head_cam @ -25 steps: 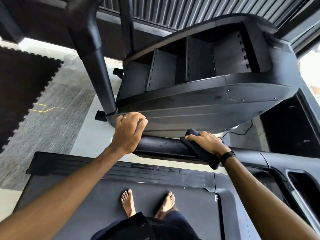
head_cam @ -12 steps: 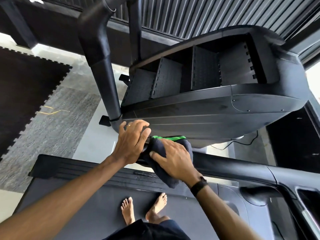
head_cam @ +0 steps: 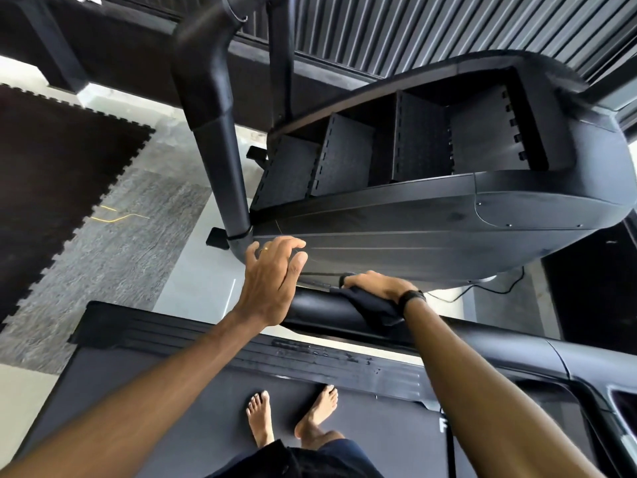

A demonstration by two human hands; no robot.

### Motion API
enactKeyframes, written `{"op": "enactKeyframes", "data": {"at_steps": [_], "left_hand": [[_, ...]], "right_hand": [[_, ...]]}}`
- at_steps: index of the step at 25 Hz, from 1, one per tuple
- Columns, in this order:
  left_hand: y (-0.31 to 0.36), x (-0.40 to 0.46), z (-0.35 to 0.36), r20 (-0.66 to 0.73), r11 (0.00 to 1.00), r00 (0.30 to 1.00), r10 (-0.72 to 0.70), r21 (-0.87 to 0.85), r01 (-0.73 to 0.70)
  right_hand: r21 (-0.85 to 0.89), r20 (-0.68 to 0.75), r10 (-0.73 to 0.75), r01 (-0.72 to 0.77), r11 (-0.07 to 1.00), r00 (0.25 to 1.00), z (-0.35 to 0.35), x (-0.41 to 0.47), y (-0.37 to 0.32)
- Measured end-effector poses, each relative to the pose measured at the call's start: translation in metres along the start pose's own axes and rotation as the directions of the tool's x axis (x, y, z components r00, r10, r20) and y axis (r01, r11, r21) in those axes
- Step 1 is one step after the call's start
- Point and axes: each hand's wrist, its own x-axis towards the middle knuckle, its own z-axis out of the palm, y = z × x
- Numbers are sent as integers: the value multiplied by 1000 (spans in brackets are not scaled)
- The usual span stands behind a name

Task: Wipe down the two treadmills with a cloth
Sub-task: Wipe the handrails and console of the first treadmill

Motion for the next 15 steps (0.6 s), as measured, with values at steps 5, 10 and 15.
{"op": "enactKeyframes", "data": {"at_steps": [5,10,15], "left_hand": [[4,-4,-2,-31,998,998,-62,-31,61],[2,-6,-1,-52,983,992,-119,-146,110],[3,-7,-1,-116,935,957,-267,-269,229]], "right_hand": [[-29,-113,-204,202,979,972,38,-17,-71],[-241,-414,-543,487,839,731,65,-79,-29],[-126,-221,-152,127,984,963,27,-49,-15]]}}
